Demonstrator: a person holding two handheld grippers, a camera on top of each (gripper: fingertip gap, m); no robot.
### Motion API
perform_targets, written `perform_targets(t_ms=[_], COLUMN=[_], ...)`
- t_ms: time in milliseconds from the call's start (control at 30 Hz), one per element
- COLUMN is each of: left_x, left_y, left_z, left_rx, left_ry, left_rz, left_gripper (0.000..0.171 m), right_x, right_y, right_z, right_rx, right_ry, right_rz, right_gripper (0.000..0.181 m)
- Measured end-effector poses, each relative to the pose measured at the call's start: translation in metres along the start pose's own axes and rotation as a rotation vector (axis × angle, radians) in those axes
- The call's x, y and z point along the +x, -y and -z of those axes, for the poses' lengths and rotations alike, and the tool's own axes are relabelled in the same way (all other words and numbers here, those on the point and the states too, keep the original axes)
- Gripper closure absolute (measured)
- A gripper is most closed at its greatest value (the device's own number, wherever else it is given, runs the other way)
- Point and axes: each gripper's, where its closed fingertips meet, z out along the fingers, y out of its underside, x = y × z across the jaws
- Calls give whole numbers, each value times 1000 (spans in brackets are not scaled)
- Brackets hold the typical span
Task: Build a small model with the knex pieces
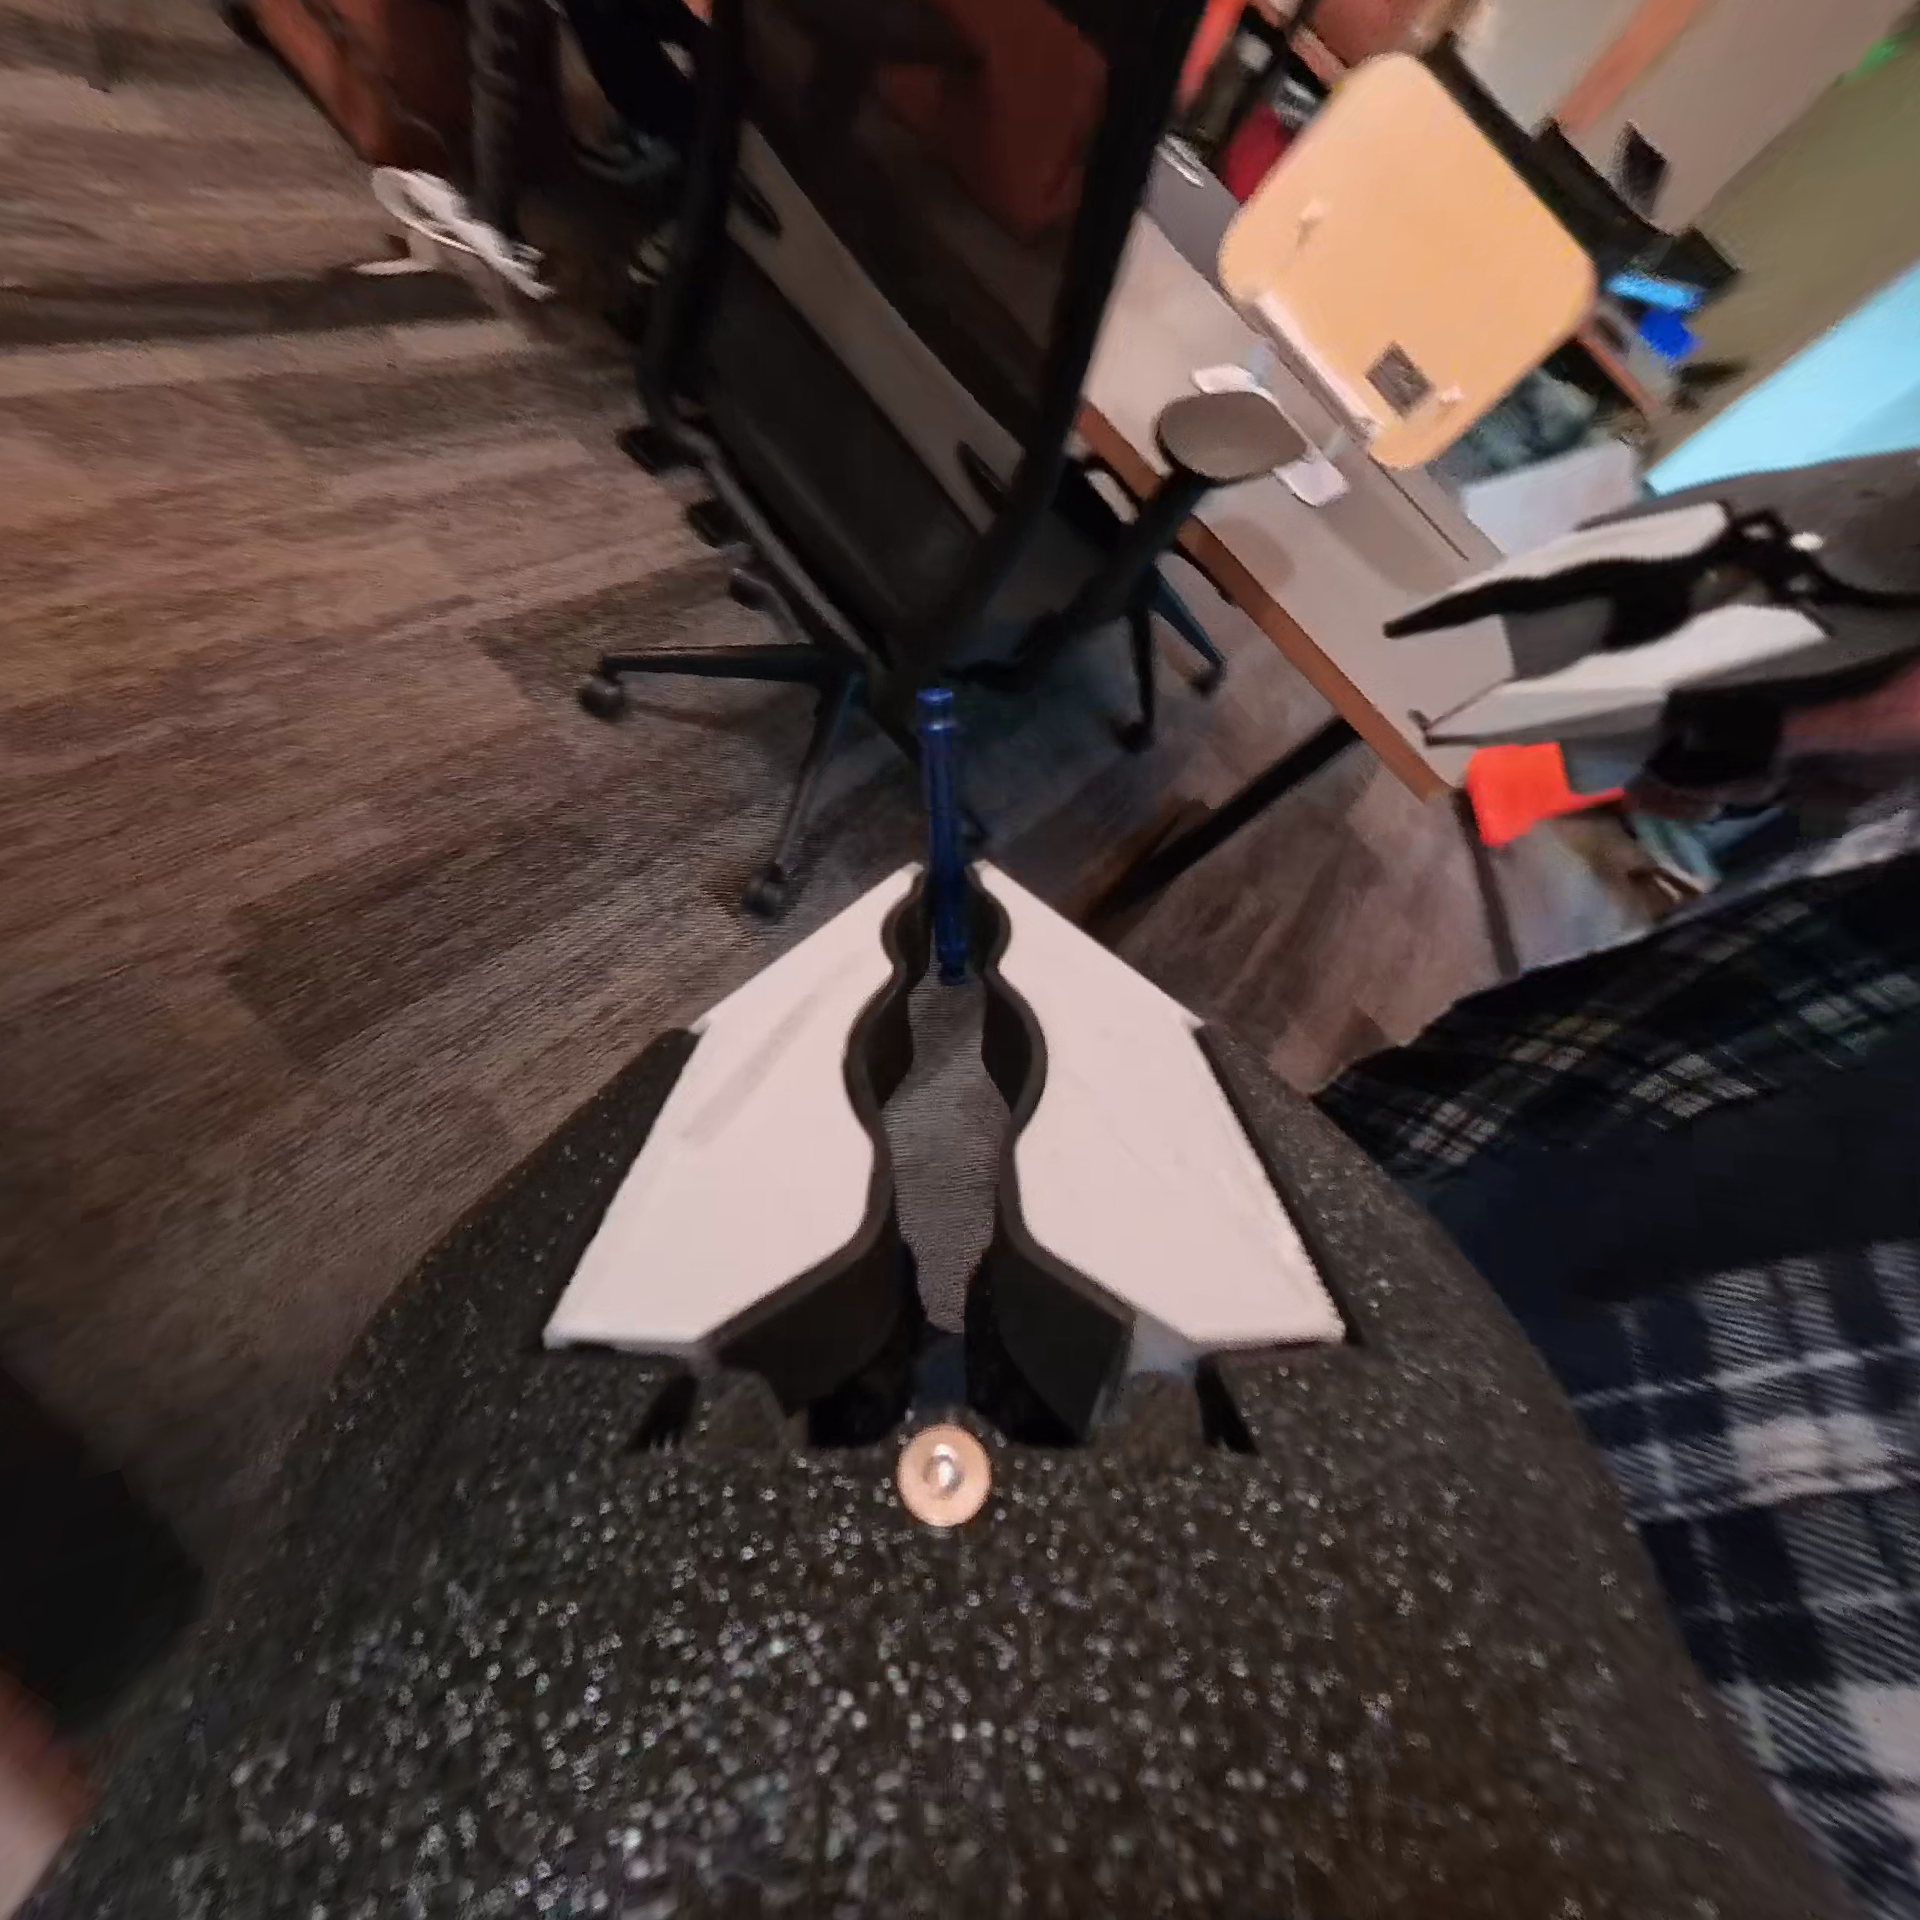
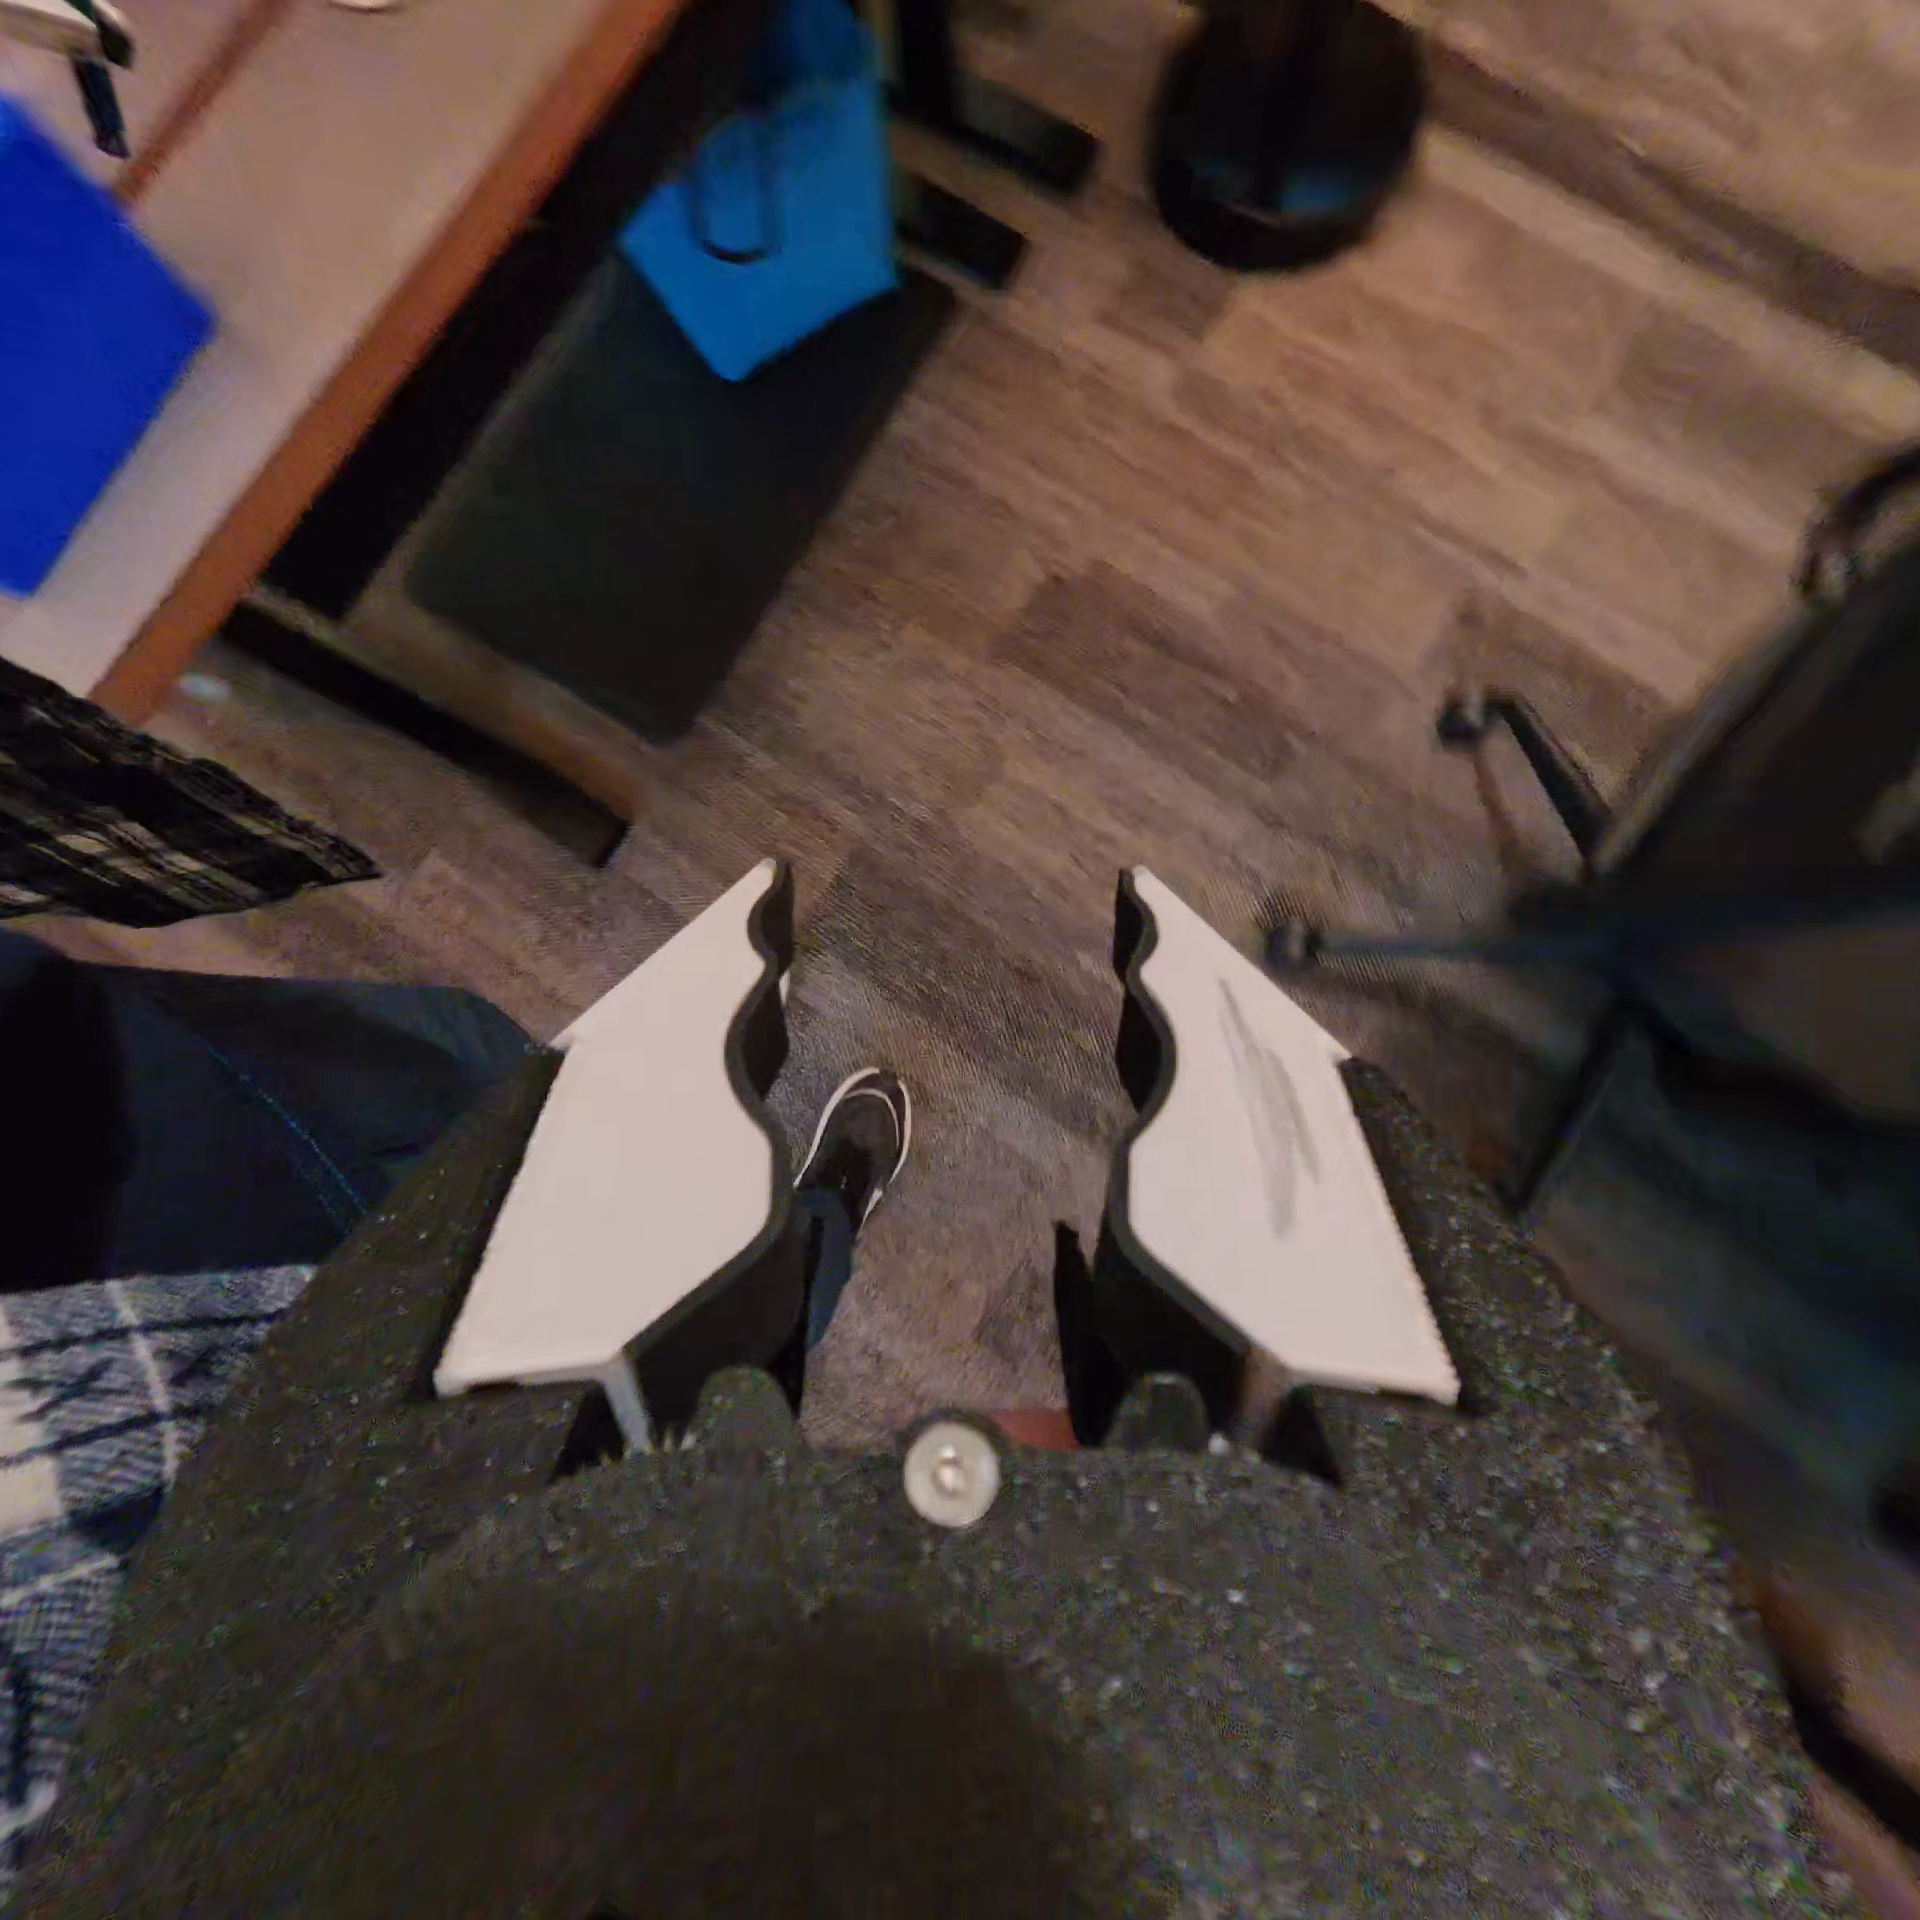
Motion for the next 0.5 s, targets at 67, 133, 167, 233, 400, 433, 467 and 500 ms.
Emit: perform_targets(t_ms=[67,133,167,233,400,433,467,500], left_x=[-3,-1,2,9,15,16,17,16], left_y=[-16,-37,-49,-75,-128,-137,-149,-163], left_z=[54,110,138,187,302,324,346,367], left_rx=[39,82,111,162,280,309,327,335], left_ry=[153,303,373,473,666,686,706,726], left_rz=[21,70,107,185,271,284,293,295], left_gripper=[168,168,168,168,168,168,168,168], right_x=[-21,-41,-50,-74,-176,-203,-231,-260], right_y=[22,36,44,68,97,95,92,89], right_z=[-27,-54,-63,-68,-63,-64,-66,-68], right_rx=[16,15,18,56,100,91,81,71], right_ry=[116,206,231,267,382,409,434,458], right_rz=[123,243,294,362,447,477,506,534], right_gripper=[120,120,120,120,121,121,120,121])
